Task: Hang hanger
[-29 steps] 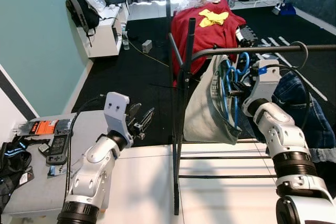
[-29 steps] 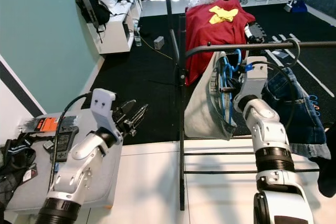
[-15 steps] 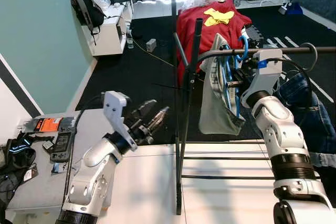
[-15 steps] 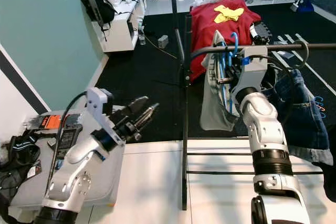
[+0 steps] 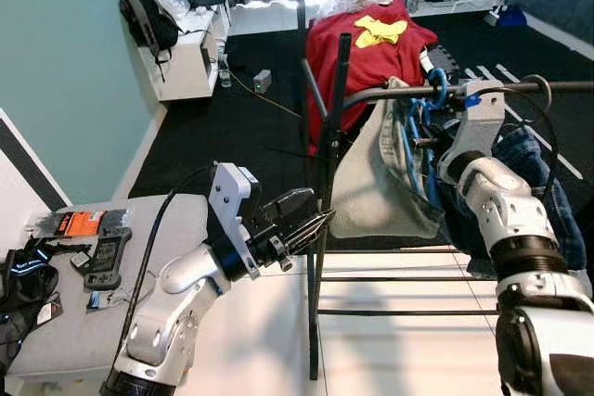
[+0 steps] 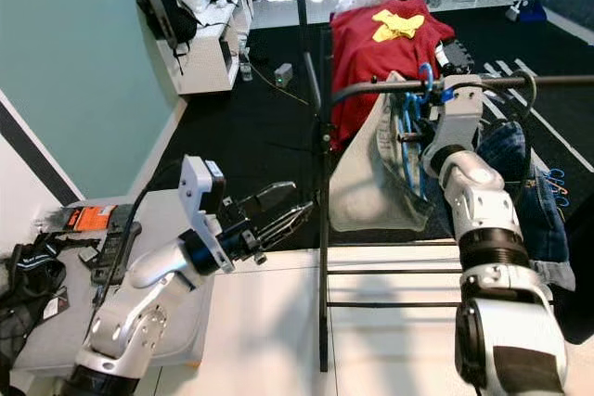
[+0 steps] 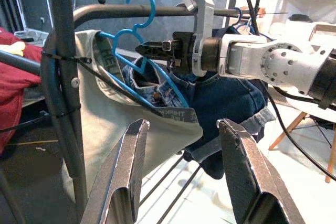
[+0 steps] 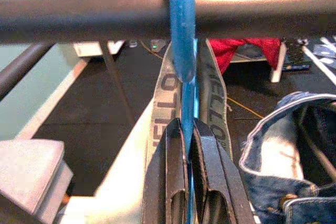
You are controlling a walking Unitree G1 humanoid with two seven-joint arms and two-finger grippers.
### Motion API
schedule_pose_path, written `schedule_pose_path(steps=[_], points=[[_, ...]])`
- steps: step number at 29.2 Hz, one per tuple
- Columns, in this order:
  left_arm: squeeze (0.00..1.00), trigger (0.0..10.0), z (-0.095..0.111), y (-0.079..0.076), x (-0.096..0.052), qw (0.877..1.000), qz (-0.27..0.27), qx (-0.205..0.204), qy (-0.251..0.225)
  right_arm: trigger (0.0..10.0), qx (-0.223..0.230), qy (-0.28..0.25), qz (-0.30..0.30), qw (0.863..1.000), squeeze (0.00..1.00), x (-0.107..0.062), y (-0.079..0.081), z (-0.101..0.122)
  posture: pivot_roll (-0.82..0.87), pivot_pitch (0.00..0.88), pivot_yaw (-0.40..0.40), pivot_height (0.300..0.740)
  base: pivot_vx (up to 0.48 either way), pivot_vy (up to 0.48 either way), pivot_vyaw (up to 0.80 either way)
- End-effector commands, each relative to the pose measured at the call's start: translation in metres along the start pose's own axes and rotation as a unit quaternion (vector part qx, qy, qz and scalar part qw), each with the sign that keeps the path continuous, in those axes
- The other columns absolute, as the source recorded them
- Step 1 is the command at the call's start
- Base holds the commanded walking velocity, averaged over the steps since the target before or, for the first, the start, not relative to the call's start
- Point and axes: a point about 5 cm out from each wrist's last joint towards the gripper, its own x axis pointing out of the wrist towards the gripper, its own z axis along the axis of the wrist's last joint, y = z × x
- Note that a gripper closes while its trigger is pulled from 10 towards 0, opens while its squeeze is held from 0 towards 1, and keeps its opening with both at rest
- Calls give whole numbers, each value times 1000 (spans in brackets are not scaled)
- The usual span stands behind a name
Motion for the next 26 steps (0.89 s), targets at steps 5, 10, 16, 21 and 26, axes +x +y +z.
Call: schedule_pose_path(steps=[5, 10, 16, 21, 26], points=[[0, 10000, 5, 5, -4, 1000, 8, 11, 0, 10000, -3, -10, 0, 1000, 0, 2, -1, 8, -48, 66, 25, 740, 0, 0, 0], [0, 10000, 5, 7, -10, 1000, 24, 9, -1, 10000, -28, -14, 38, 999, 94, 7, 10, 13, -45, 73, 13, 740, 0, 0, 0], [0, 10000, 5, 7, -12, 1000, 25, 6, 1, 10000, -37, -11, 59, 997, 216, 8, 17, 11, -43, 75, 16, 740, 0, 0, 0], [0, 10000, 5, 8, -13, 1000, 27, 2, 3, 10000, -44, -9, 70, 997, 1000, 10, 19, 9, -43, 75, 18, 740, 0, 0, 0], [0, 10000, 6, 12, -14, 999, 47, -13, -7, 10000, -63, -27, 75, 995, 0, 9, 22, 10, -51, 68, 23, 740, 0, 0, 0]])
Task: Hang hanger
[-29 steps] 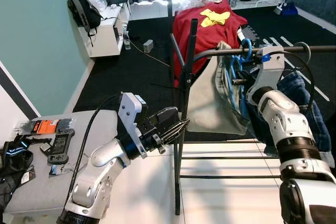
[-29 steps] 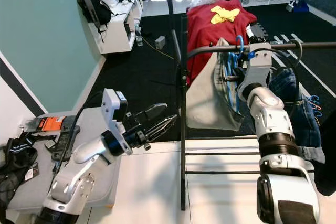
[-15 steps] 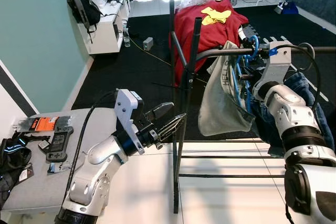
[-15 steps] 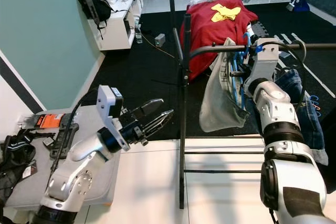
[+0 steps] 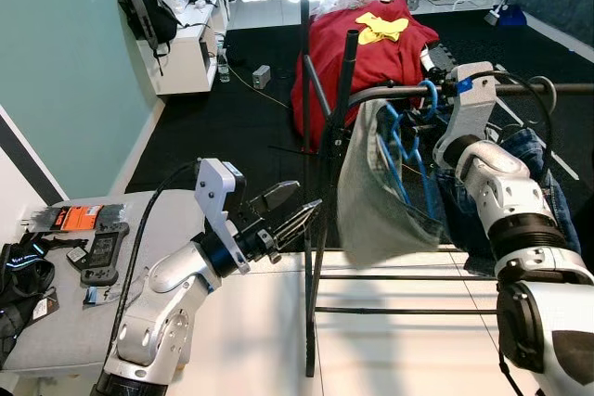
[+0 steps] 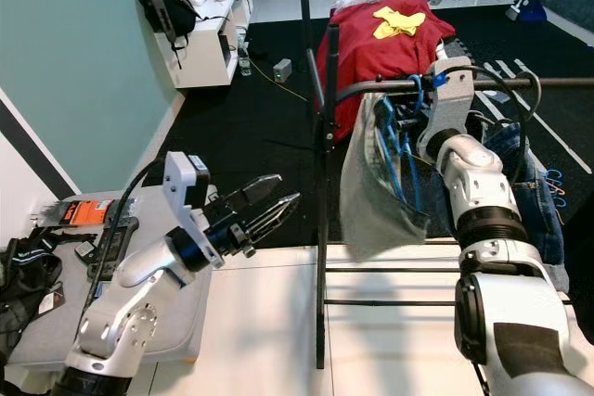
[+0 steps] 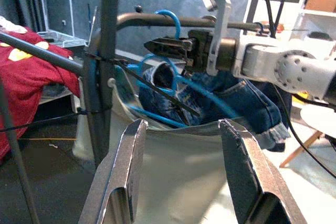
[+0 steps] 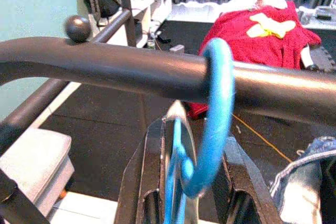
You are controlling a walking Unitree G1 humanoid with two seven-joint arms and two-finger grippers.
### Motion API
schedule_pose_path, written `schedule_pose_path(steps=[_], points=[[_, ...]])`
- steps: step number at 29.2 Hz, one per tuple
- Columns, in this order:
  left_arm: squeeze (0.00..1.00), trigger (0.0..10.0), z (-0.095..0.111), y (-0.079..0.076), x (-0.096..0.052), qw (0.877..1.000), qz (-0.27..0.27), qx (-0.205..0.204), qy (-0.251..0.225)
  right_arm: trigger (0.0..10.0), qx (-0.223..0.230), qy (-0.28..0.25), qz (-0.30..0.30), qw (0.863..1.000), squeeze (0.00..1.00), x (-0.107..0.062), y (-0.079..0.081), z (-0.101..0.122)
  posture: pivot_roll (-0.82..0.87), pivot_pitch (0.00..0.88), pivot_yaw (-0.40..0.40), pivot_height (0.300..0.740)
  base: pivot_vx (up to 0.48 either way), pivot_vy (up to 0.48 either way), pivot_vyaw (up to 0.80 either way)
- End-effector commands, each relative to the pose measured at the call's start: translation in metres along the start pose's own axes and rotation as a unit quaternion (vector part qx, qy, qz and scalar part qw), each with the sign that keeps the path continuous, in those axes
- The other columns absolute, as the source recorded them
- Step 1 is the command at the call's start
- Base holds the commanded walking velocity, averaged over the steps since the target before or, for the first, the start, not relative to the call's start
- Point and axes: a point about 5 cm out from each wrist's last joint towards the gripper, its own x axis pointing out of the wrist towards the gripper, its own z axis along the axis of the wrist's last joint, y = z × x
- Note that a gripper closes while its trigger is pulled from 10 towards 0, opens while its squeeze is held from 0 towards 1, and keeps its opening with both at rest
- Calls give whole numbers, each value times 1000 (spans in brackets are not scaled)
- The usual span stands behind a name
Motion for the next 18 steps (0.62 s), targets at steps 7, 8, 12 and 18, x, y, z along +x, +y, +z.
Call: schedule_pose_path(steps=[7, 8, 12, 18], points=[[0, 10000, -4, 15, -6, 997, 78, 6, 15, 10000, -43, -31, 16, 998, 0, -14, 19, 7, -47, 59, 14, 740, 0, 0, 0], [0, 10000, -4, 15, -6, 997, 78, 6, 15, 10000, -43, -31, 16, 998, 0, -14, 19, 7, -47, 59, 14, 740, 0, 0, 0], [0, 10000, -6, 40, -23, 978, 206, -24, 19, 10000, -62, -101, 12, 993, 0, -44, 76, 30, -31, 47, 25, 740, 0, 0, 0], [0, 10000, -6, 54, -28, 961, 275, -17, 28, 10000, -36, -182, -40, 982, 0, -62, 104, 36, -43, 46, 20, 740, 0, 0, 0]])
